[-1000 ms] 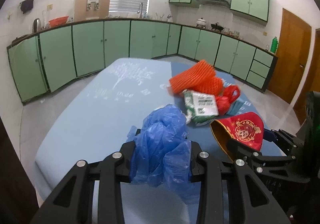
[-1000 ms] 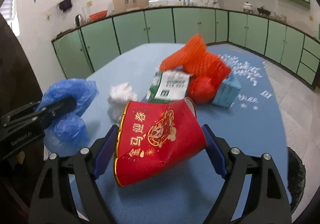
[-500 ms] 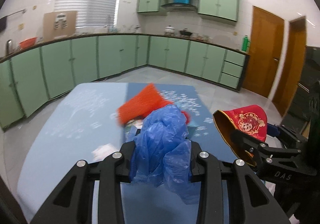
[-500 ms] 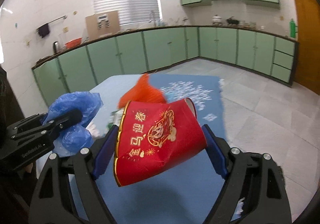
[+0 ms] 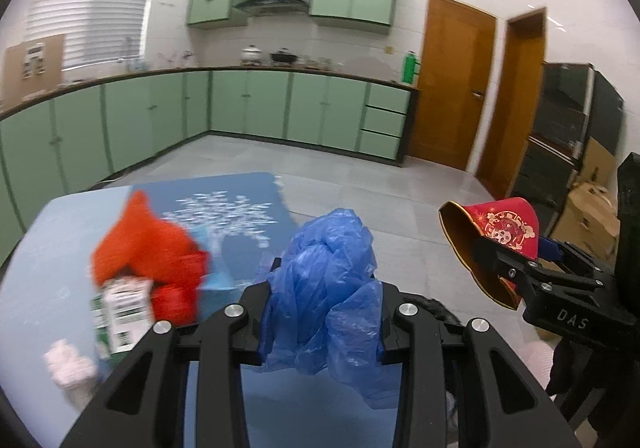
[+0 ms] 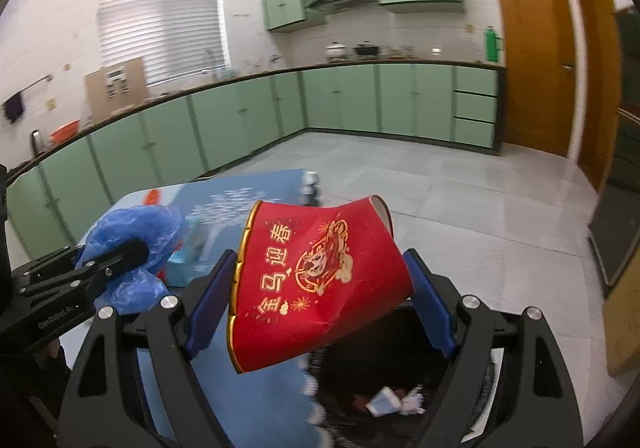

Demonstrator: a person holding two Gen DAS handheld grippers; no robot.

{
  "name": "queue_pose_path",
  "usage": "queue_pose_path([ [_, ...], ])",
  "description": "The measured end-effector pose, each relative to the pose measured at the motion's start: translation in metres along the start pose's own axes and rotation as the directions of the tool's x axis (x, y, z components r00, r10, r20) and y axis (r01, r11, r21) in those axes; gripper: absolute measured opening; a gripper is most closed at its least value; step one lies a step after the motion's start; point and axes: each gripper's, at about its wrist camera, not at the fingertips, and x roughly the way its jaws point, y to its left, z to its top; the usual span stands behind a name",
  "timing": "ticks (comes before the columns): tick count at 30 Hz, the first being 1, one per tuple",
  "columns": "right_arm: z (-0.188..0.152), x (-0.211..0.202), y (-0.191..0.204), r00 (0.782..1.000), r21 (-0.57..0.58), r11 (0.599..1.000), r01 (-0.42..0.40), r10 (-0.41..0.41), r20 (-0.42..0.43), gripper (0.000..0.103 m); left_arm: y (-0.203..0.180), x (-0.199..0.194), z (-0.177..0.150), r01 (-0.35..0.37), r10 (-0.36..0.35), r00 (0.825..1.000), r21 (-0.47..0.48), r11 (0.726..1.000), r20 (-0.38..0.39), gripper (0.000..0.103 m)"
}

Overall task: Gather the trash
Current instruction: 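Carry cup and bag over the bin and open both grippers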

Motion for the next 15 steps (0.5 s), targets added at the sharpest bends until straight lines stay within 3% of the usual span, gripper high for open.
queue_pose_path([
  [7,-0.015,0.003,-0.056,0.993,0.042,0.993,0.113,-0.112,-0.022,0.08,-0.049,0.04,0.003,0.083,-0.081,0.996,0.062,0.995,-0.033,0.036],
  [15,-0.035,0.015,-0.093,0.981,0.075,0.98,0.185,-0.181,-0.064,0.08,-0.093,0.089,-0.001,0.147,-0.138,0.987,0.099,0.984,-0.088,0.036],
])
